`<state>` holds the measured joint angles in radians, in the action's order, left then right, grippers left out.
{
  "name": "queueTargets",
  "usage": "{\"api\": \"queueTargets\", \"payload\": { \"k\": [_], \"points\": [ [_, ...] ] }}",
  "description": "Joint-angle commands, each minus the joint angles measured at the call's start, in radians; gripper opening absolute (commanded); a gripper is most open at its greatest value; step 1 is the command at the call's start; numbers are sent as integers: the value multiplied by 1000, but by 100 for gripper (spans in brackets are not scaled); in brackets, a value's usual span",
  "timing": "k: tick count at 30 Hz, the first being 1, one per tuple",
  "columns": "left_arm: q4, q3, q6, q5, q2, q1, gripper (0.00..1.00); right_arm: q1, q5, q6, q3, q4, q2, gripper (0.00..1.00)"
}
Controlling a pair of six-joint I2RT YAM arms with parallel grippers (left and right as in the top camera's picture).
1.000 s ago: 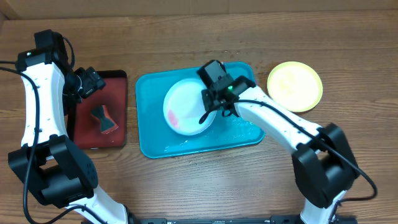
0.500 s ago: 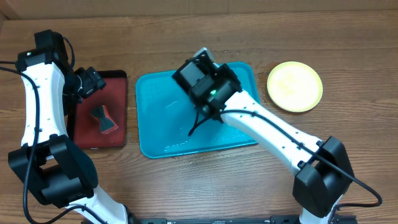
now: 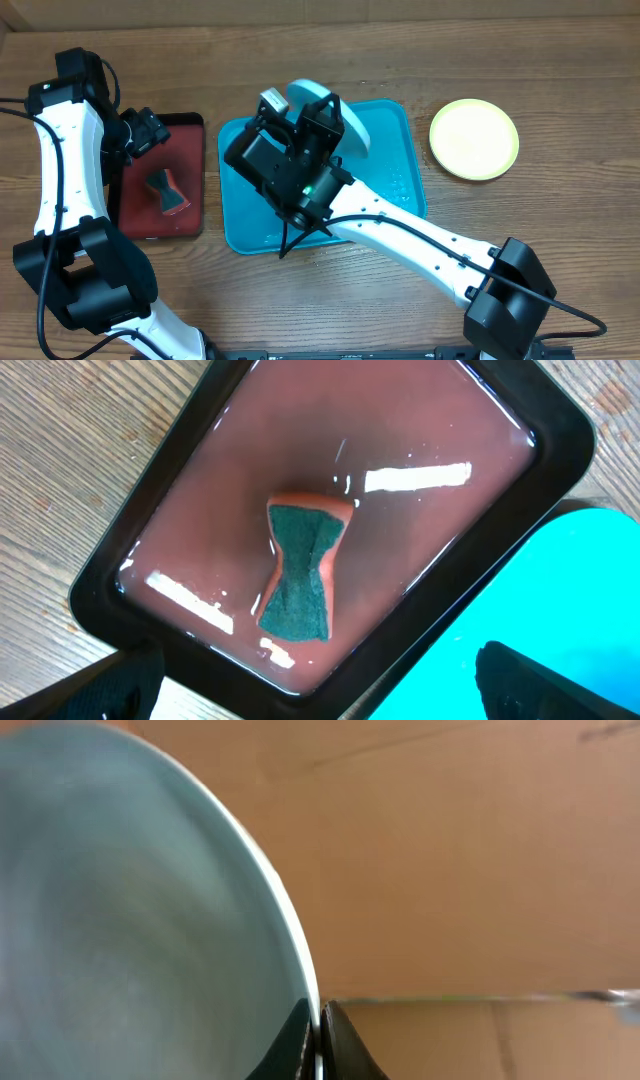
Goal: Clean dirty plates on tray and stack at the side
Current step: 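Lift the light-blue plate with the right gripper and stack it on the yellow plate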
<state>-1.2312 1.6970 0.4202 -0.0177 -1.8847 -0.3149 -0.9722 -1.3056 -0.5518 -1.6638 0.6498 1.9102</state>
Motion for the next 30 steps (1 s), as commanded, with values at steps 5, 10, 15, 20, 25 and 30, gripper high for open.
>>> {"api": "queueTargets", "payload": {
  "k": [5, 10, 15, 20, 25, 30],
  "points": [
    [2, 11, 10, 11, 13, -5, 100, -27, -138, -175, -32, -97, -33, 4],
    [2, 11, 10, 11, 13, -5, 100, -31, -104, 34, -31, -90, -33, 4],
    [2, 11, 10, 11, 13, -5, 100, 89, 484, 381, -31, 164, -32, 4],
    [2, 11, 10, 11, 13, -5, 100, 262, 589, 623, -32, 268, -34, 4],
    [2, 11, 10, 11, 13, -5, 100, 511, 816, 707, -32, 349, -34, 4],
    [2, 11, 10, 11, 13, -5, 100, 806, 1199, 709, -24, 372, -33, 4]
  ]
}}
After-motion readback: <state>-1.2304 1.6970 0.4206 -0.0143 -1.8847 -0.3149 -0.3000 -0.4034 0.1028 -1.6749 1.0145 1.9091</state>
